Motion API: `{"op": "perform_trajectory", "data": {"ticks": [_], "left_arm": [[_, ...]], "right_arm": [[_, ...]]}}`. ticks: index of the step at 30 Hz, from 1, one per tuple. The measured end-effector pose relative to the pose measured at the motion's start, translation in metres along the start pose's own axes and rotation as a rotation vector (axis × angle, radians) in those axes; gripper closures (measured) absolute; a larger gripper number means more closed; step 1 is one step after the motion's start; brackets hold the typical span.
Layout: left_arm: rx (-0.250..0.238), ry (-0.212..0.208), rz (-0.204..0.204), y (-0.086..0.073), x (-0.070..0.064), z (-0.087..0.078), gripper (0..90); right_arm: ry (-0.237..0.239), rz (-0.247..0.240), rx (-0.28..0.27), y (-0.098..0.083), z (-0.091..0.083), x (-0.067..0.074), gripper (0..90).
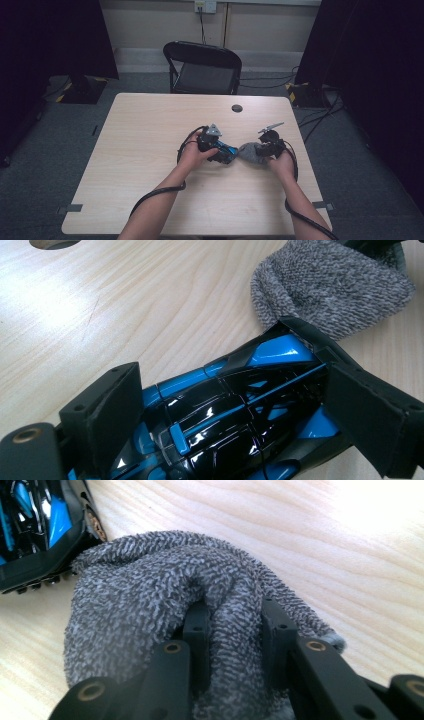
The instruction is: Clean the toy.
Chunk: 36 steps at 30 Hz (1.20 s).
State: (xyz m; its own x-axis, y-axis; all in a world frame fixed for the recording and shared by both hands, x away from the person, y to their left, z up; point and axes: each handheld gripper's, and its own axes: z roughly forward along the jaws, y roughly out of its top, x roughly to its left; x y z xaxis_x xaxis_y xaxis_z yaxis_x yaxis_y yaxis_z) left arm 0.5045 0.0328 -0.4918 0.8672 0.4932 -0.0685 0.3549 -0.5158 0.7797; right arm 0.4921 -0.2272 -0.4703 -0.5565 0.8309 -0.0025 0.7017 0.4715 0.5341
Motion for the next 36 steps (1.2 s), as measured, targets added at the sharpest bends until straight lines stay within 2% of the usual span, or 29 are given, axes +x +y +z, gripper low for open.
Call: {"op": "perform_trajectory", "data": {"ticks": [21,27,36], "left_arm": [[-0.003,0.001,-0.002,0.000,-0.001,0.000,9.0],[-0.005,0.000,0.000,-0.001,0.000,0.000,9.0],[-0.002,-0.001,-0.002,0.000,0.000,0.000,8.9]], "right_arm": [[-0.026,0.022,-0.003,0.000,-0.004,-0.006,70.1],[-0.008,0.039,-0.026,-0.006,-0.012,-0.011,70.0],[0.027,0.023,-0.074,-0.016,-0.032,-0.012,69.8]]}}
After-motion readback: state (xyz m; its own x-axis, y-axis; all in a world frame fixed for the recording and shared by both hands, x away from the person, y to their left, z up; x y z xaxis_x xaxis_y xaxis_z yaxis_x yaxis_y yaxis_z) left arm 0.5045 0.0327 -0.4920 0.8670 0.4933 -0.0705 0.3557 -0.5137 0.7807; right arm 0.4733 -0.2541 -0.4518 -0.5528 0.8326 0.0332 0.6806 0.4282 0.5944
